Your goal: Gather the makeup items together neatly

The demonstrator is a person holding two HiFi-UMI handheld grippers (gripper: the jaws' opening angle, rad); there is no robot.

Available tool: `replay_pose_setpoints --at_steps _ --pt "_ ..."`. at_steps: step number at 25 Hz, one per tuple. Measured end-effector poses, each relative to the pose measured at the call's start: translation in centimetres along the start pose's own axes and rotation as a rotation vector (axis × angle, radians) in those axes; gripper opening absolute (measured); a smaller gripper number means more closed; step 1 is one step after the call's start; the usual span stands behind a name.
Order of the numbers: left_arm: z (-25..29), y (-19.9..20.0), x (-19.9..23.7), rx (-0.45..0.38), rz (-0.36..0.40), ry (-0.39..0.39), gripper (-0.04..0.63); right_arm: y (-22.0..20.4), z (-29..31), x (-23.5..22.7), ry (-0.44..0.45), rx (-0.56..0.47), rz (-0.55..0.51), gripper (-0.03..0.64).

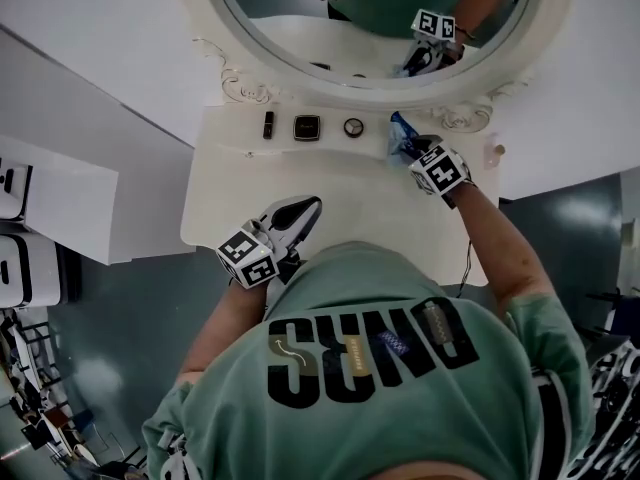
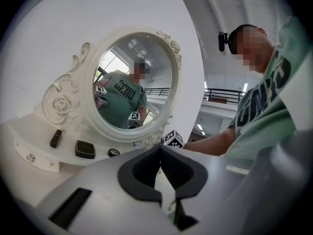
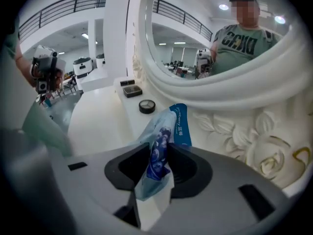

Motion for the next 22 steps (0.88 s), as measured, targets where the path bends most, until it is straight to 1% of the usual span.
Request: replay_pose_setpoints --at_steps 1,2,4,6,9,11,13,14,16,18,20,22 --pt "-1.1 0.0 0.9 0.001 -0.006 0.003 0.009 0.2 1.1 0.0 0.008 0.041 -0.002 0.142" --pt "-2.2 0.1 1.9 0.002 -0.016 0.003 0.009 0.3 2.0 0.0 0.031 0.068 0.013 0.209" --pt "-4.4 0.1 3.8 0.004 -0.036 0.001 0.009 0.7 3.1 -0.1 0.093 0.066 0.087 0.276" --pt "-6.6 0.4 5.9 0.003 -0.049 -0.002 0.009 1.2 3.4 -0.2 0.129 0.050 0.147 0.290" --pt "-9.2 1.0 8.7 0.001 -0.052 -0.019 0.009 1.2 3.4 -0.1 0.121 0.072 0.172 0.293" --pt "-10.5 1.5 10.2 0.005 -0.041 -0.038 0.009 1.3 3.4 -0.1 0.084 0.100 0.173 0.305" --pt "-11.6 2.0 11.4 0.011 -0.026 -0.061 0.009 1.9 2.7 -0.1 0.017 0.103 0.167 0.318" --pt "-12.1 2.3 11.8 0.014 -0.018 -0.076 0.009 2.6 1.9 0.1 -0.016 0.082 0.171 0.318" --pt "-13.1 2.8 12.6 0.022 -0.005 -0.104 0.009 4.4 -0.3 1.6 -0.054 0.001 0.198 0.318" --pt "-13.8 3.1 13.4 0.028 -0.003 -0.131 0.009 6.2 -2.6 4.5 -0.035 -0.105 0.243 0.318" --pt "-13.9 3.1 14.1 0.033 -0.005 -0.160 0.009 7.4 -4.1 8.5 0.055 -0.209 0.316 0.312" --pt "-13.6 3.0 14.5 0.038 -0.009 -0.191 0.009 7.7 -4.1 13.1 0.191 -0.275 0.410 0.263"
Point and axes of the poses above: the fingertips, and each gripper's own axes: z forward along the fingers, x to its left, y out of its top, the point moved 4 cm from there along -z, backward along the fingers, and after that the axes turned 14 degrees about x, right-handed, at the moved point
